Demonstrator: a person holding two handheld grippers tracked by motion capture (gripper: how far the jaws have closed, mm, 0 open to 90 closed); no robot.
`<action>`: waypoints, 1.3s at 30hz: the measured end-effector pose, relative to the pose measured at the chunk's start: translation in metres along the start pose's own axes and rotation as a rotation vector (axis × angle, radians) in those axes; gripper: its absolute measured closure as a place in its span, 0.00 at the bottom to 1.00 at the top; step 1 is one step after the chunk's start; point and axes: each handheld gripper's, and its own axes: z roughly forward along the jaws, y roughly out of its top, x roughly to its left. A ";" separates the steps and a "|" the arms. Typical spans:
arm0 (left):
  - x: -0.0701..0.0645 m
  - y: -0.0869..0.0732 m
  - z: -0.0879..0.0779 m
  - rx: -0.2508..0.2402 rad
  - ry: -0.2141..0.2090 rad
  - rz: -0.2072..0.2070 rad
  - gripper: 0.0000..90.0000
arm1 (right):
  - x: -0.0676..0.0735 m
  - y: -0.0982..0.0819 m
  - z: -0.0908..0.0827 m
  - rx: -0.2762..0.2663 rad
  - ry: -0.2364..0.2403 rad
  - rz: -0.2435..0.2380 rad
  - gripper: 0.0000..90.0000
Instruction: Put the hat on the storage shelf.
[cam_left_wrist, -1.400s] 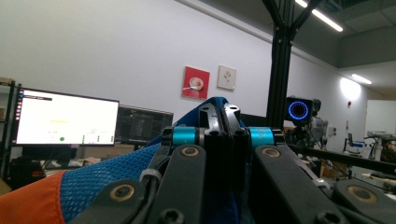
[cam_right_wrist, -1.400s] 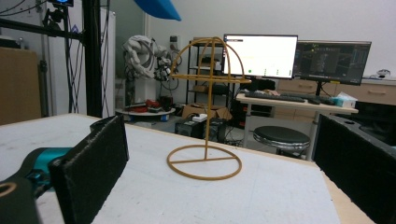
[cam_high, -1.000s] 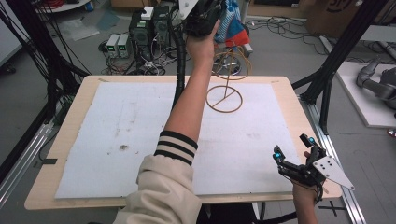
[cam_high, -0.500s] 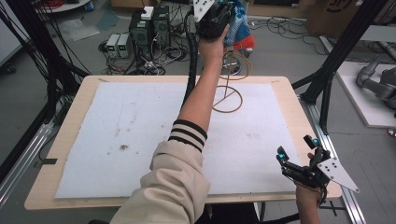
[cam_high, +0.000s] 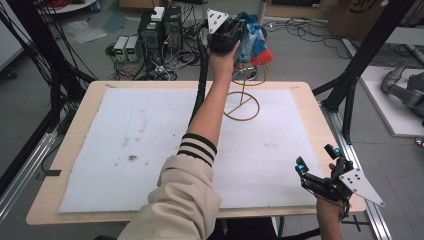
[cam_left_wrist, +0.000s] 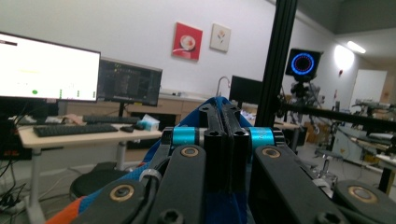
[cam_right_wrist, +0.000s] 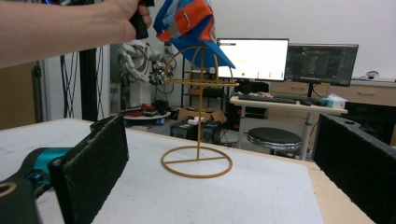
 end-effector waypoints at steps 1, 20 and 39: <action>0.000 0.000 0.000 0.000 0.000 0.000 0.98 | 0.000 0.000 0.000 0.001 0.003 -0.004 0.04; 0.010 -0.041 -0.006 0.082 0.007 -0.002 0.88 | 0.005 0.002 0.002 -0.001 0.014 -0.015 0.04; 0.015 -0.022 -0.037 0.021 -0.009 -0.040 0.39 | 0.013 0.005 0.005 -0.014 0.036 -0.024 0.04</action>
